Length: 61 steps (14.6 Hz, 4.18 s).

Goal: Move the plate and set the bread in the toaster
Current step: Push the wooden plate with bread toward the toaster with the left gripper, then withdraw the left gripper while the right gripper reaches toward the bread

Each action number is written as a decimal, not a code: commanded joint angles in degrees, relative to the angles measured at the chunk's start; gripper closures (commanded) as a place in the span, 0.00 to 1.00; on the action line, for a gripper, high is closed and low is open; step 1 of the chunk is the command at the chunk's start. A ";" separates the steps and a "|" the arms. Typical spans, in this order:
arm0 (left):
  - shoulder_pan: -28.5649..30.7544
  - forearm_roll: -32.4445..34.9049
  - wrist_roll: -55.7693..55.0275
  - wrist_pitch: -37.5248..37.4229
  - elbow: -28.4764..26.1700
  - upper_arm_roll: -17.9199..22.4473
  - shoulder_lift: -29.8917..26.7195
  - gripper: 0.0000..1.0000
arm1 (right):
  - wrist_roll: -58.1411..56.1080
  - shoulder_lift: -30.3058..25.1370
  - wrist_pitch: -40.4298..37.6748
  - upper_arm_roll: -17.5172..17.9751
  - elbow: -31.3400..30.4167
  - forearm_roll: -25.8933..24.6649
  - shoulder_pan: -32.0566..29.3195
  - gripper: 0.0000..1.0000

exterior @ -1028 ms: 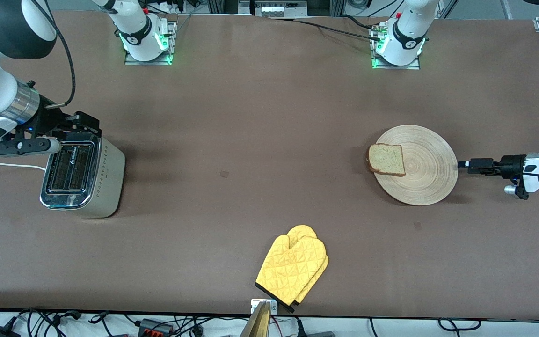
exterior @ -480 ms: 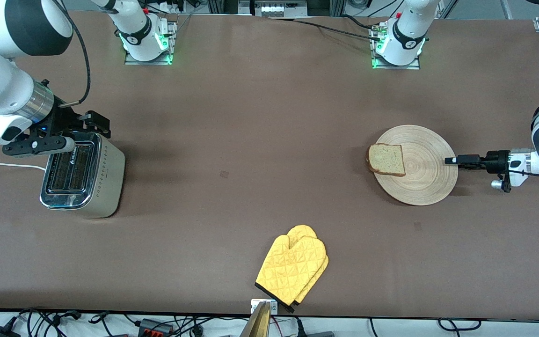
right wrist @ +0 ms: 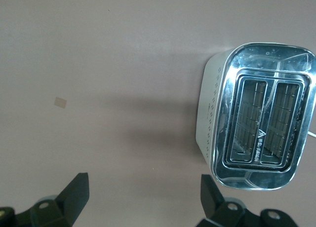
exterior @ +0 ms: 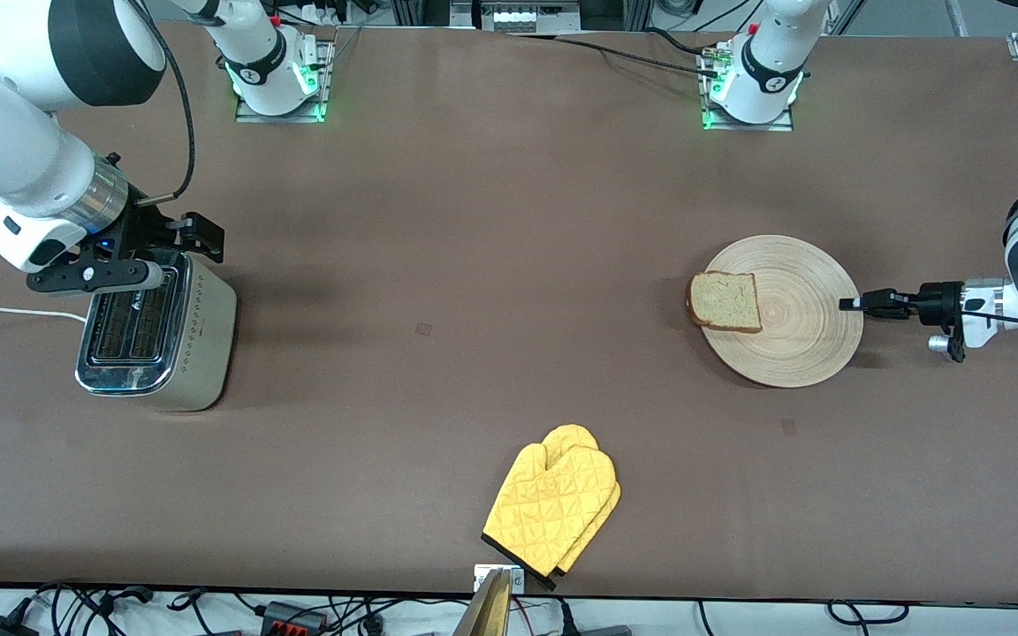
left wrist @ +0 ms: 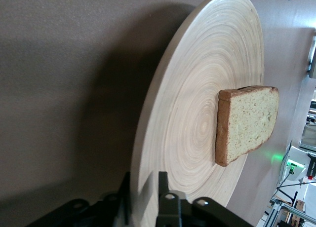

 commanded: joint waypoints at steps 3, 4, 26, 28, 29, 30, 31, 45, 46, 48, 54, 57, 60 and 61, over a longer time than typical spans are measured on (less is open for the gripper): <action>0.09 -7.07 4.24 -4.32 -0.41 -0.86 -0.74 0.99 | 1.36 0.64 -0.73 -0.07 0.83 -0.86 0.74 0.00; -0.35 -9.88 3.98 -6.59 -0.41 -0.86 -0.66 0.99 | 1.37 0.72 -0.73 -0.07 0.83 -0.86 0.65 0.00; -50.62 -39.96 -7.71 14.57 2.05 -0.68 1.45 1.00 | 1.28 1.08 -0.38 -0.07 0.21 -0.42 0.56 0.00; -51.33 -41.71 -7.54 14.65 2.05 -0.68 2.33 0.99 | 1.28 1.08 -0.56 -0.07 0.21 -0.42 0.56 0.00; -52.11 -41.72 -7.62 15.00 3.01 -0.59 2.94 0.99 | 1.28 1.25 -0.65 -0.07 0.21 -0.42 0.56 0.00; -52.56 -41.64 -7.62 15.53 3.54 -0.59 3.64 0.97 | 1.28 1.34 -0.73 -0.07 0.21 -0.42 0.56 0.00; -53.08 -41.72 -7.71 16.75 3.72 -0.59 4.00 0.97 | 1.28 1.34 -0.73 -0.07 0.21 -0.42 0.56 0.00; -49.86 -35.06 -7.62 14.51 5.56 2.48 4.53 0.59 | 1.45 2.66 -0.91 -0.07 0.13 -0.16 0.65 0.00; -48.01 -32.69 -7.62 11.95 5.57 2.48 3.57 0.58 | 1.45 3.09 -1.08 -0.07 0.21 -0.16 0.91 0.00; -42.83 -26.11 -7.62 6.16 6.18 2.31 2.07 0.58 | 1.54 3.97 -1.00 0.02 0.13 0.02 1.96 0.00; -32.89 -5.28 -12.10 -16.43 20.21 3.01 0.22 0.56 | 1.54 8.97 -0.21 0.02 0.13 9.94 2.84 0.00; -30.85 5.08 -16.04 -26.88 28.74 3.01 -1.17 0.57 | 1.63 11.27 0.93 0.02 -1.80 13.36 4.69 0.00; -31.11 16.43 -21.23 -32.89 32.19 2.92 -6.52 0.57 | 1.63 14.33 3.39 0.02 -4.62 20.92 5.04 0.00; -31.20 20.29 -22.81 -32.90 32.20 2.92 -9.24 0.57 | 1.63 15.39 4.18 0.02 -4.62 21.11 5.30 0.00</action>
